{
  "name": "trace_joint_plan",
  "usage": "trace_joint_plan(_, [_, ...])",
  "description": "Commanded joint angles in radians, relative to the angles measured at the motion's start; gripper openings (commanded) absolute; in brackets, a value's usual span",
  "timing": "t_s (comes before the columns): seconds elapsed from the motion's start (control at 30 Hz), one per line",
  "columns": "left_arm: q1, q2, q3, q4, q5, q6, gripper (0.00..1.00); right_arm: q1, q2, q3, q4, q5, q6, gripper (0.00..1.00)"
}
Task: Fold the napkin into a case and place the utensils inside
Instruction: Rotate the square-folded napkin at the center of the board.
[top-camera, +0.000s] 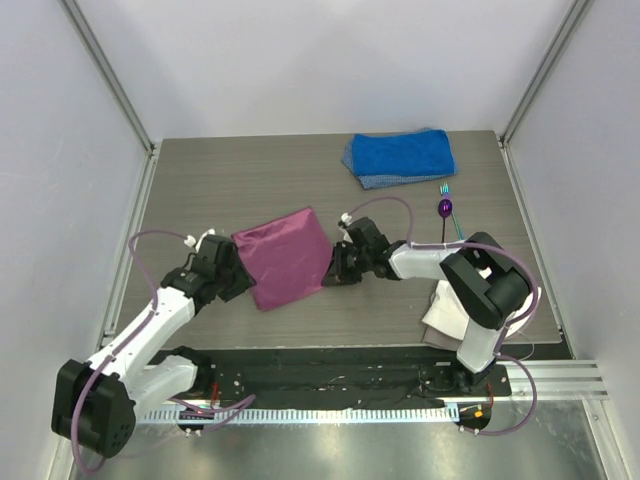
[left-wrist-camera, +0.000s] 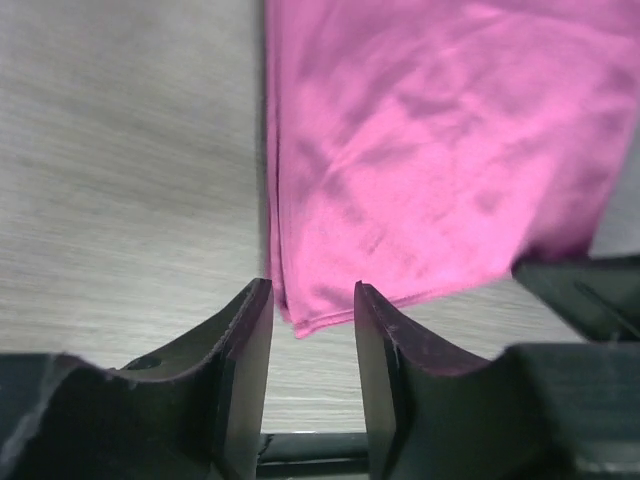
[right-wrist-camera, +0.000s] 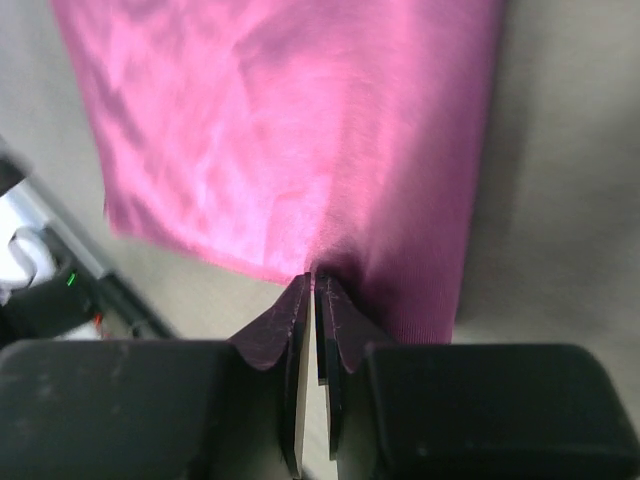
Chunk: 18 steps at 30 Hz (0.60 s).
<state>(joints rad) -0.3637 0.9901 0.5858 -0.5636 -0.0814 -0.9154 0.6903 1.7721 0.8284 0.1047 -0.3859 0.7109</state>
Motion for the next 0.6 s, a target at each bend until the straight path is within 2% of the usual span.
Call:
trace_joint_plan(0.0, [0.022,0.025,0.103,-0.027,-0.020,0.033,0.47,-0.095,0.062,0.099,-0.224,0.324,-0.180,0.16])
trace_joint_plan(0.13, [0.086,0.125,0.161,0.019,0.064,0.070,0.47,-0.136,0.105,0.257,-0.370,0.468,-0.235,0.18])
trace_joint_plan(0.2, [0.127,0.186,0.215,0.021,0.075,0.108,0.48,-0.136,0.101,0.356,-0.420,0.482,-0.257,0.20])
trace_joint_plan(0.23, [0.146,0.253,0.235,0.011,0.075,0.122,0.48,-0.135,0.090,0.380,-0.431,0.472,-0.267,0.25])
trace_joint_plan(0.33, [0.199,0.373,0.324,-0.024,0.123,0.186,0.52,-0.132,0.029,0.420,-0.424,0.403,-0.266,0.34])
trace_joint_plan(0.4, [0.230,0.421,0.367,-0.021,0.140,0.213,0.55,-0.129,-0.009,0.413,-0.402,0.280,-0.255,0.38])
trace_joint_plan(0.57, [0.262,0.554,0.442,-0.016,0.229,0.291,0.56,-0.115,-0.057,0.305,-0.288,0.041,-0.147,0.40])
